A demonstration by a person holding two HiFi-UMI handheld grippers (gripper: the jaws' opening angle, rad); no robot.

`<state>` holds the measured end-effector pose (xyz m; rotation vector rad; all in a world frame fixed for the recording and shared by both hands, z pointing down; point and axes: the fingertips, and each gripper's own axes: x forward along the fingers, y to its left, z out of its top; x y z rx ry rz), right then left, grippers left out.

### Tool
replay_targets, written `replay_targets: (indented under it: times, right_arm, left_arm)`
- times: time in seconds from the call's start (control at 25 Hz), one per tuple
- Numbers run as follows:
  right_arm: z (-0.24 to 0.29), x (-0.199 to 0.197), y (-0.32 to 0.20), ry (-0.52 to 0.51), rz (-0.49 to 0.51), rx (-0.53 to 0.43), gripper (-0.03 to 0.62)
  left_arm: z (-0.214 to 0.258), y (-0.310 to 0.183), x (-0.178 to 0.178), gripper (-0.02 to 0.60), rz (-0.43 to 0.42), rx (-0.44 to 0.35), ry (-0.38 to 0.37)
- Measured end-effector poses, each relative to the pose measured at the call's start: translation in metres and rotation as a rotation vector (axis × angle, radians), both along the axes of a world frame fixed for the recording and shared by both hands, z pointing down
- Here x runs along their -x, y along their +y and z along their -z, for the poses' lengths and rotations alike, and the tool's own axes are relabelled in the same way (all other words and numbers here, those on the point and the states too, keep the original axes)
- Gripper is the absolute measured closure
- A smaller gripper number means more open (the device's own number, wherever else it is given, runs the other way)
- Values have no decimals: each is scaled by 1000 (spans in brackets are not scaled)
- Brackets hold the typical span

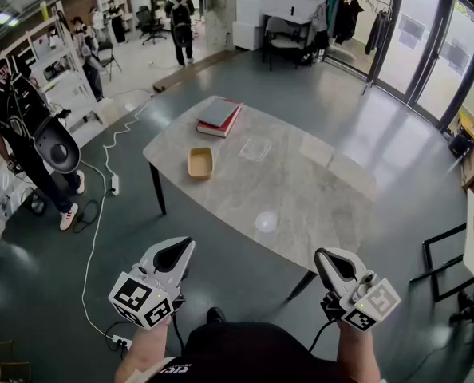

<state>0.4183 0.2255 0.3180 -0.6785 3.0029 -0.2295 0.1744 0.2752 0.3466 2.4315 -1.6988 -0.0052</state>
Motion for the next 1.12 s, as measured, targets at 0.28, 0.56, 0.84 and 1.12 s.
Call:
replay_targets:
  times: [0.28, 0.56, 0.84, 1.12]
  right_arm:
    - [-5, 23, 3, -3, 2, 2, 594]
    - [-3, 50, 2, -4, 22, 1, 594]
    - [3, 97, 4, -32, 58, 10, 592]
    - [-6, 148, 12, -51, 66, 57, 592]
  left_arm:
    - [-3, 3, 20, 578, 1, -2, 0]
    - [-1, 6, 41, 578, 6, -10, 5]
    - [2, 20, 76, 578, 24, -9, -4]
    - [-10, 46, 122, 578, 35, 9, -7]
